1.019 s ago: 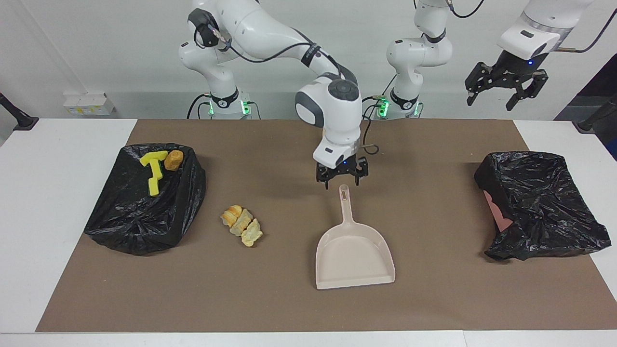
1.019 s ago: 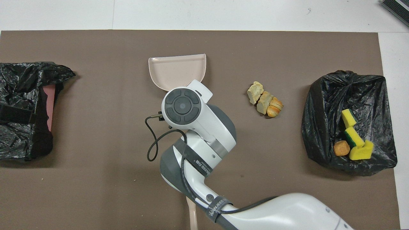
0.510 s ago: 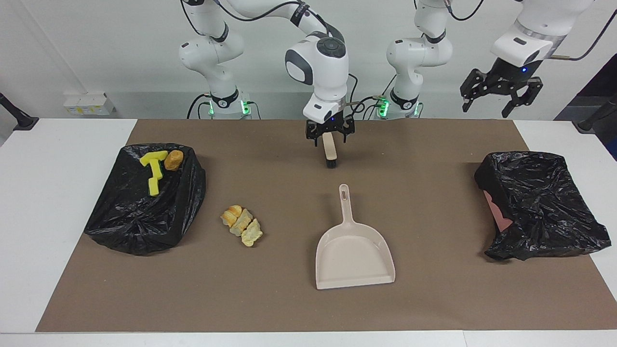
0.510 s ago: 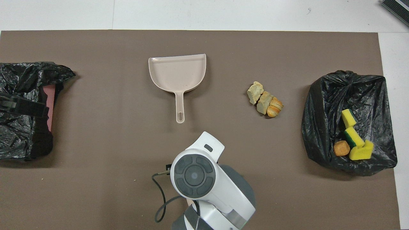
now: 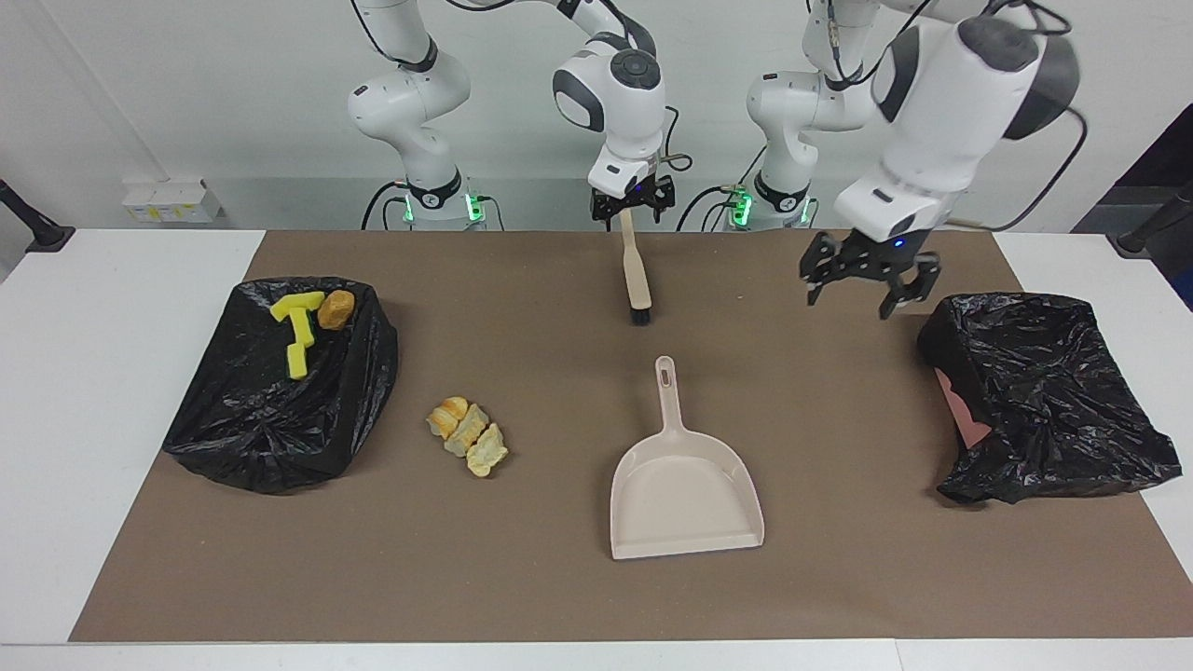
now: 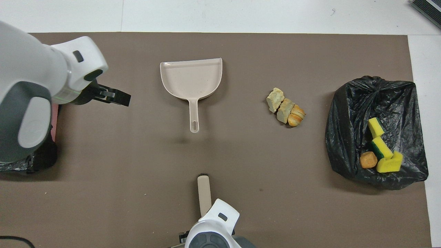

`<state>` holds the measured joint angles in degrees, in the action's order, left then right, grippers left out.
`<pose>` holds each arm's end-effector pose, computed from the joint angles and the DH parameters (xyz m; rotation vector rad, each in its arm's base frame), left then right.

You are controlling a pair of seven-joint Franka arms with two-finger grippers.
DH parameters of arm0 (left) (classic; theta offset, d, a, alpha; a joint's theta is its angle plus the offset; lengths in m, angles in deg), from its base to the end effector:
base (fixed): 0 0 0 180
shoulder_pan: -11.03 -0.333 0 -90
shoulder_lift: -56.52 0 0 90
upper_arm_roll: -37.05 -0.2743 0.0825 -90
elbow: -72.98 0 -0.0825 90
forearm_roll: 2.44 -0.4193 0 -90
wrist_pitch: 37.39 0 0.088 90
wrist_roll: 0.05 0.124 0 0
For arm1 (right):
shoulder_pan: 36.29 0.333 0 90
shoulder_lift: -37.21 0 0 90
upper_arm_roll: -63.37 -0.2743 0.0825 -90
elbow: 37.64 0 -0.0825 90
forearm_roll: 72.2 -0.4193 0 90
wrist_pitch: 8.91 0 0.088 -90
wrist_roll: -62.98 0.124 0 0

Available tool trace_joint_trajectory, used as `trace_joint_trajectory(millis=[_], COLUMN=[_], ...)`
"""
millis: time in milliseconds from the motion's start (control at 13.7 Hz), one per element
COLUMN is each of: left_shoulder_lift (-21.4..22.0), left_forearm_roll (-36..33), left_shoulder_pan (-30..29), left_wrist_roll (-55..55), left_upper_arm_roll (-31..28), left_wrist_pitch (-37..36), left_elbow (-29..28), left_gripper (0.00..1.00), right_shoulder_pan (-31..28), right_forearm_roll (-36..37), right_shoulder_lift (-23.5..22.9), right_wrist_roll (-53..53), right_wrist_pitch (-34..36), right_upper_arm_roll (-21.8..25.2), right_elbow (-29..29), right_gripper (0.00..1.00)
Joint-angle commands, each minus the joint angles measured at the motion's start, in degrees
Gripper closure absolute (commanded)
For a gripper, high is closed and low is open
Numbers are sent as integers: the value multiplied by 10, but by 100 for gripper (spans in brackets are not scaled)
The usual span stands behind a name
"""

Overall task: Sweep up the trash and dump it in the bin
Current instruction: 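Grasp the dustpan rim with the left gripper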

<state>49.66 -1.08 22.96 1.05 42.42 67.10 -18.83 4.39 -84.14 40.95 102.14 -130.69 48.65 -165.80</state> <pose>0.6126 -0.1908 0.4998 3.0513 -0.4848 0.1488 0.2970 0.4510 0.3149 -3.0499 -0.2572 0.2268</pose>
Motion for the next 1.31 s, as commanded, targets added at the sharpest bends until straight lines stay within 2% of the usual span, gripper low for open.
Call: trace_joint_trajectory(millis=[0, 218, 510, 655, 728, 801, 873, 946, 1019, 1237], left_shoulder_lift=[-24, -69, -84, -103, -111, -112, -112, -112, -112, -135], left_forearm_roll=[-9, -9, -9, -9, -8, -8, -8, -8, -7, -7], left_shoulder_pan=[39, 86, 121, 135, 140, 142, 147, 148, 149, 161], left_wrist_roll=[-52, -130, -161, -182, -183, -184, -184, -183, -183, -194], left_upper_arm_roll=[-8, -8, -8, -7, -7, -7, -7, -7, -7, -7], left_wrist_pitch=[50, 98, 164, 196, 208, 215, 222, 240, 253, 276], left_elbow=[-13, -18, -59, -64, -70, -78, -86, -100, -110, -119], left_gripper=[0, 0, 0, 0, 0, 0, 0, 0, 0, 0], right_shoulder_pan=[15, 19, 35, 36, 36, 37, 37, 37, 38, 38], right_forearm_roll=[-19, -20, -27, -31, -34, -34, -34, -34, -34, -34], right_shoulder_lift=[9, 1, -17, -16, -15, -15, -17, -16, -16, -20], right_wrist_roll=[1, 3, 14, 15, 14, 14, 14, 17, 36, 42], right_wrist_pitch=[-59, -89, -92, -90, -89, -89, -89, -90, -91, -87], right_upper_arm_roll=[1, 1, 1, 1, 1, 1, 1, 1, 1, 1], right_elbow=[-58, -78, -78, -78, -79, -79, -78, -78, -77, -73], right_gripper=[0, 0, 0, 9, 18, 31, 52, 81, 100, 100])
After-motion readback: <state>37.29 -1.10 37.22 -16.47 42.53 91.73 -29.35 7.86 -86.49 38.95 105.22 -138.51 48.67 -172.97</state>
